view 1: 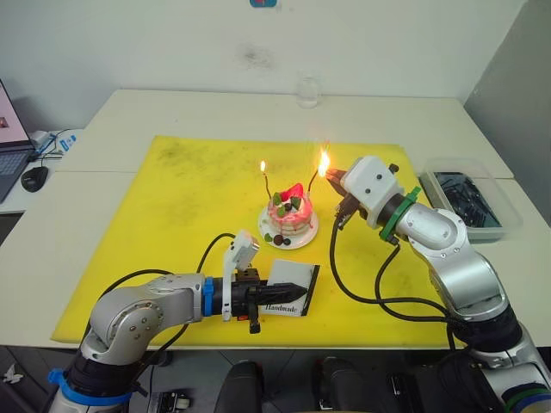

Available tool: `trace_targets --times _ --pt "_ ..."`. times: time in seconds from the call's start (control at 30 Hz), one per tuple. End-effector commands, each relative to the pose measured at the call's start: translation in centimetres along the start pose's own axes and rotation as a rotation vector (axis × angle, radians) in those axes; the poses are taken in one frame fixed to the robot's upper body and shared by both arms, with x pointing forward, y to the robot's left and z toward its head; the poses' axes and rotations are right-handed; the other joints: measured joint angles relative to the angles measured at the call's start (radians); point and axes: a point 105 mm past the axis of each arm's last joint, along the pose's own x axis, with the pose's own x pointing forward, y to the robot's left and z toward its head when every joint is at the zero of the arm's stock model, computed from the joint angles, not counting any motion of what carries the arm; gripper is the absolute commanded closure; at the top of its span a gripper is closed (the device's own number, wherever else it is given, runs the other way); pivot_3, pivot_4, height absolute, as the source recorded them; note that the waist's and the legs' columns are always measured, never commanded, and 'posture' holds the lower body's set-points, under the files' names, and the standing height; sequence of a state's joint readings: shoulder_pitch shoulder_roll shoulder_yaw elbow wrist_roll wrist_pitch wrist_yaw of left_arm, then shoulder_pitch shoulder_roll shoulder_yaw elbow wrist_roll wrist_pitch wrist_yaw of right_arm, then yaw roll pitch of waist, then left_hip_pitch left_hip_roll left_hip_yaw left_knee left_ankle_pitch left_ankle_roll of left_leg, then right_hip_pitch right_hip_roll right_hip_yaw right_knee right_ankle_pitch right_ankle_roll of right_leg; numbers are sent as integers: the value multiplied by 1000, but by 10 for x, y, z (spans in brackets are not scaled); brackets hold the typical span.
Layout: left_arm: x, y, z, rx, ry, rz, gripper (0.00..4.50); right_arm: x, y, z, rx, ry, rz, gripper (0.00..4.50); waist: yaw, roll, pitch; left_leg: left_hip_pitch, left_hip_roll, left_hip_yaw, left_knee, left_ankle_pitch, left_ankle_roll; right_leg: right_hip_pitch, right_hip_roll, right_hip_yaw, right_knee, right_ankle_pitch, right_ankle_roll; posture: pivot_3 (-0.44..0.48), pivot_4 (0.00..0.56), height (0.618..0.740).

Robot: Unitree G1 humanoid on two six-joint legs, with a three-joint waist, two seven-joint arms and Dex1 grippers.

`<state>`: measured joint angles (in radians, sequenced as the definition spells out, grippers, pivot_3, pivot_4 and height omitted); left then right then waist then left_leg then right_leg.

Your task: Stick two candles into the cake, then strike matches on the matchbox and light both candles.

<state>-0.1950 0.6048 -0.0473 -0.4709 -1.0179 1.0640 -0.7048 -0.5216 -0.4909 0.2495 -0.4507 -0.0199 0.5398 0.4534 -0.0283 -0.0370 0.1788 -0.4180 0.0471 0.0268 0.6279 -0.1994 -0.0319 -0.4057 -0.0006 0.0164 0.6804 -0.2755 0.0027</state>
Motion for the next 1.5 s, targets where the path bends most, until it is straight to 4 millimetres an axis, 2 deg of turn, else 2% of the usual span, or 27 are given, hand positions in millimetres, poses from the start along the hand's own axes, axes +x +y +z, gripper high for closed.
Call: trace_targets --times 0.03,1.5 --pt "3 -8 7 47 -15 -23 4500 0 -7 8 -36 -39 -35 4478 0 0 0 0 0 0 0 0 0 0 0 0 0 0 0 0 150 740" --pt "5 -7 6 45 -9 -34 4500 -2 0 10 -47 -40 -16 4478 0 0 0 0 0 0 0 0 0 0 0 0 0 0 0 0 150 740"
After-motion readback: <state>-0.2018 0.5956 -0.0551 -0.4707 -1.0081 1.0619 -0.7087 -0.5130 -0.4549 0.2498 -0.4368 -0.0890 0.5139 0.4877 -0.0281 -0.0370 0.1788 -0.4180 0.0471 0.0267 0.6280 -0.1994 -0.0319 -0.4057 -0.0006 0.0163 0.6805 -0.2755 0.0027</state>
